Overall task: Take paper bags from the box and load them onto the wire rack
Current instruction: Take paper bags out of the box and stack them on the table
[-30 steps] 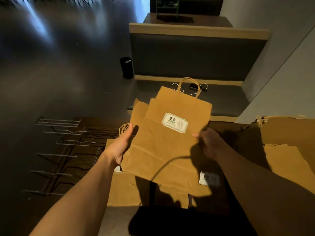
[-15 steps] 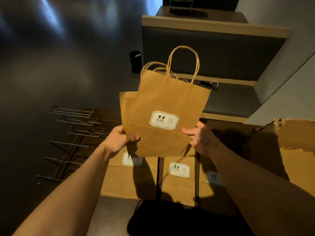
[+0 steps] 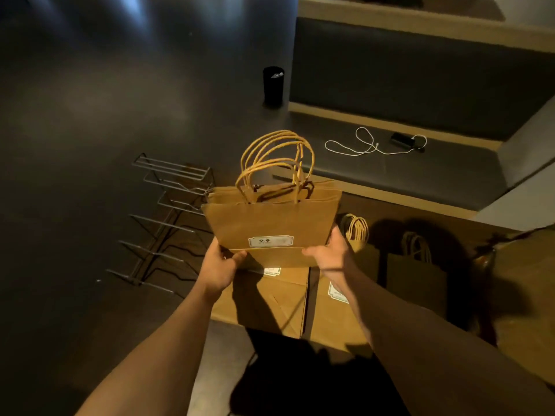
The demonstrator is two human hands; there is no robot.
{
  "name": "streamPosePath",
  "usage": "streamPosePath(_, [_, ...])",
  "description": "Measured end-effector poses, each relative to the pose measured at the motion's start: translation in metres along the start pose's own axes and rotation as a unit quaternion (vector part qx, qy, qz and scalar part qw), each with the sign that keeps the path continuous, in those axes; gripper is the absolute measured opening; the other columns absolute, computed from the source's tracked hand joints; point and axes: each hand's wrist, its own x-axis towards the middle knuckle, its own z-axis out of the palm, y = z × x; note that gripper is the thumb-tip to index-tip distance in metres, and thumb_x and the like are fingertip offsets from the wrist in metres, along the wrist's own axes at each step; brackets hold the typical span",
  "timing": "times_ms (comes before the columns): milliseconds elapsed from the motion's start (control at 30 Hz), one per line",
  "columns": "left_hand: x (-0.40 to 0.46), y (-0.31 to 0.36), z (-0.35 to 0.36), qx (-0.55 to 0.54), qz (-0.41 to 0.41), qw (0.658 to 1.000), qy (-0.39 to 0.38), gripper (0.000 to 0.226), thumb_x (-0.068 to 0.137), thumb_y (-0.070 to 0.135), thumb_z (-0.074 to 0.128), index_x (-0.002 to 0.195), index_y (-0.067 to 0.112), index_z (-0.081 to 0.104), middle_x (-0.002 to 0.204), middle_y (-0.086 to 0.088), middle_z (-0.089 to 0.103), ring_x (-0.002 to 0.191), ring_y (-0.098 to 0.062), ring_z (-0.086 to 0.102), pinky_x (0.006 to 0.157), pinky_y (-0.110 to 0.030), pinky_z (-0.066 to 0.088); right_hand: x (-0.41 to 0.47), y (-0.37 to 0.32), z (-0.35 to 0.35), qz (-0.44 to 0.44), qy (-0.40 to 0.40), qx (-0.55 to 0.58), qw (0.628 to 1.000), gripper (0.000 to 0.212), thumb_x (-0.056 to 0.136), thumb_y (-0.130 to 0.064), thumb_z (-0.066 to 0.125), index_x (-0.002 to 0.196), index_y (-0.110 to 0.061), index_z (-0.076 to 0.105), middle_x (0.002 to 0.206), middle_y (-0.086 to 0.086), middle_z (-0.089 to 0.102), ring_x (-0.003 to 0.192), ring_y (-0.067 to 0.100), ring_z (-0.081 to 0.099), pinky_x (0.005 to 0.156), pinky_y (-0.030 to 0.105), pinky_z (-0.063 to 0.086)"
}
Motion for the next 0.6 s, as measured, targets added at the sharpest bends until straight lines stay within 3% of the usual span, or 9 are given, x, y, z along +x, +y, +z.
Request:
streamPosePath(67, [0.004,-0.006,0.001,0.032,-0.010,0.999,0.005,0.043,0.094,0.006,0.063,0.131,0.022,0.052,0.124,-0.002,0.065,0.120,-0.023,0.059,0.102,-0.043,0.049,0.001,0.001,0.000,-0.001,0.020,-0.026,0.999,0.061,0.086,0.004,0.066,0.139,-0.007,0.040,0.131,0.010,0.057,0.112,0.019,0.056,0.098,0.032,0.046])
streamPosePath(133, [0.008,-0.004,0.004,0.065,-0.008,0.998,0.014,0.044,0.095,0.016,0.062,0.135,0.025,0.046,0.128,0.001,0.062,0.123,-0.021,0.056,0.106,-0.047,0.046,0.001,-0.003,0.001,-0.004,0.030,-0.039,0.999,0.050,0.093,-0.002,0.060,0.139,-0.011,0.042,0.133,0.007,0.057,0.114,0.019,0.055,0.100,0.033,0.045])
streamPosePath(200, [0.010,0.007,0.007,0.085,0.012,0.996,0.025,0.042,0.097,0.018,0.058,0.135,0.024,0.039,0.127,-0.001,0.058,0.123,-0.023,0.055,0.106,-0.047,0.045,0.004,-0.009,0.002,-0.004,0.029,-0.050,0.998,0.052,0.096,-0.008,0.056,0.144,-0.015,0.037,0.140,0.005,0.051,0.124,0.021,0.050,0.109,0.040,0.040])
streamPosePath(267, [0.012,0.019,0.009,0.098,0.037,0.994,0.034,0.042,0.099,0.017,0.055,0.135,0.022,0.035,0.125,-0.003,0.056,0.121,-0.024,0.055,0.105,-0.046,0.046,0.008,-0.014,0.003,0.014,0.015,-0.054,0.998,0.067,0.098,-0.010,0.053,0.154,-0.017,0.017,0.153,0.004,0.037,0.138,0.023,0.038,0.115,0.042,0.031])
streamPosePath(367, [0.011,0.027,0.006,0.127,0.070,0.989,0.038,0.053,0.100,0.016,0.053,0.146,0.021,0.029,0.131,0.002,0.053,0.122,-0.015,0.049,0.106,-0.037,0.042,0.007,-0.018,0.004,0.021,0.014,-0.056,0.998,0.075,0.100,-0.007,0.049,0.156,-0.014,0.000,0.159,0.005,0.021,0.145,0.024,0.025,0.117,0.035,0.023])
streamPosePath(433, [0.008,0.026,0.006,0.164,0.087,0.981,0.053,0.057,0.099,0.015,0.054,0.150,0.020,0.028,0.133,0.007,0.050,0.121,-0.009,0.044,0.105,-0.032,0.037,0.006,-0.013,0.007,0.027,0.043,-0.040,0.998,0.066,0.099,0.000,0.047,0.154,-0.008,0.012,0.155,0.008,0.029,0.141,0.025,0.030,0.110,0.029,0.028])
streamPosePath(500, [0.008,0.018,0.008,0.203,0.088,0.973,0.069,0.051,0.098,0.015,0.055,0.146,0.018,0.036,0.135,0.001,0.054,0.126,-0.017,0.049,0.104,-0.034,0.038,0.005,0.000,0.016,0.044,0.087,-0.056,0.994,0.063,0.096,0.004,0.049,0.151,-0.007,0.023,0.150,0.012,0.035,0.139,0.028,0.034,0.107,0.030,0.033])
streamPosePath(533, [0.008,0.011,0.009,0.223,0.081,0.969,0.071,0.047,0.098,0.016,0.056,0.142,0.016,0.040,0.134,-0.005,0.056,0.127,-0.024,0.051,0.103,-0.036,0.040,0.005,0.009,0.020,0.053,0.107,-0.063,0.991,0.059,0.093,0.005,0.051,0.147,-0.008,0.031,0.144,0.012,0.042,0.133,0.030,0.042,0.103,0.033,0.039])
streamPosePath(600, [0.008,-0.003,0.009,0.260,0.044,0.962,0.069,0.043,0.098,0.018,0.057,0.138,0.012,0.044,0.132,-0.012,0.056,0.126,-0.032,0.051,0.103,-0.039,0.041,0.002,0.027,0.026,0.075,0.112,-0.065,0.989,0.043,0.089,0.004,0.053,0.129,-0.011,0.043,0.124,0.012,0.056,0.105,0.026,0.060,0.081,0.031,0.052])
